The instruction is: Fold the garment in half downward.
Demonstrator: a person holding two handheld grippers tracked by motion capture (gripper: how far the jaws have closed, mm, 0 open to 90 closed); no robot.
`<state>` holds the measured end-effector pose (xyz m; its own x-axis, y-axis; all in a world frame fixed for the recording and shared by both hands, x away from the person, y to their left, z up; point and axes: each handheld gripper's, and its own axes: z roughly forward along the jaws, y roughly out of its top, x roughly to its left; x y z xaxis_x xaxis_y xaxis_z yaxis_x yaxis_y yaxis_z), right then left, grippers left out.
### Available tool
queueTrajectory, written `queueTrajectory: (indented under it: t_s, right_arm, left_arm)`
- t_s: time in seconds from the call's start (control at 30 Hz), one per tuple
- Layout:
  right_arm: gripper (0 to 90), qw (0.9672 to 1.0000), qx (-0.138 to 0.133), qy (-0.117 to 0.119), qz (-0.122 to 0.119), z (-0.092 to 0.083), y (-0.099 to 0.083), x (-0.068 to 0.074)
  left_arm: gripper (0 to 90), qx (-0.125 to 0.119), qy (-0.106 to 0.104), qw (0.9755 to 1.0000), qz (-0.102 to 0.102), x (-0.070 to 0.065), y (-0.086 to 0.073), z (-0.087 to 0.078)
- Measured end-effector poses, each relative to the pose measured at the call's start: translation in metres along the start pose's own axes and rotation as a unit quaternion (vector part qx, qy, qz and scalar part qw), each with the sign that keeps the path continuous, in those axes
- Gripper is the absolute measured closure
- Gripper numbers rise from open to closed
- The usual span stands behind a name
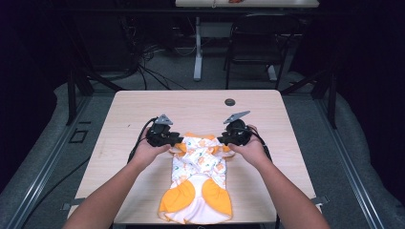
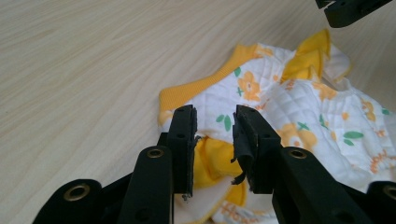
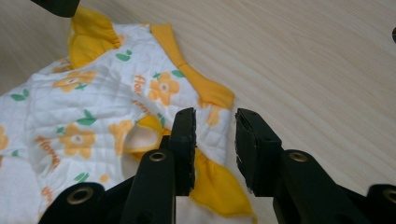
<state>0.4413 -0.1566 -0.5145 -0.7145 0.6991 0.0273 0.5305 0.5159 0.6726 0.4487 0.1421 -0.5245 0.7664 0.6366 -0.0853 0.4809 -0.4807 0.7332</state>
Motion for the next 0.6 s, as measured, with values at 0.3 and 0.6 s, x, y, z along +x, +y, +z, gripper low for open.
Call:
queueTrajectory:
  t_s: [0.3,0.6]
  right_arm:
    - [67.0,0.9998,0.011,0.001,0.014,0.019,0.005,-0.014]
    - [64.7,0.9996,0.012,0.004,0.025,0.029,0.008,-0.015]
  left_arm:
    - [66.0,0.005,0.005,0.9999,-0.009,0.013,0.008,0.017]
    - [63.9,0.016,0.011,0.9994,-0.027,0.026,0.003,0.032]
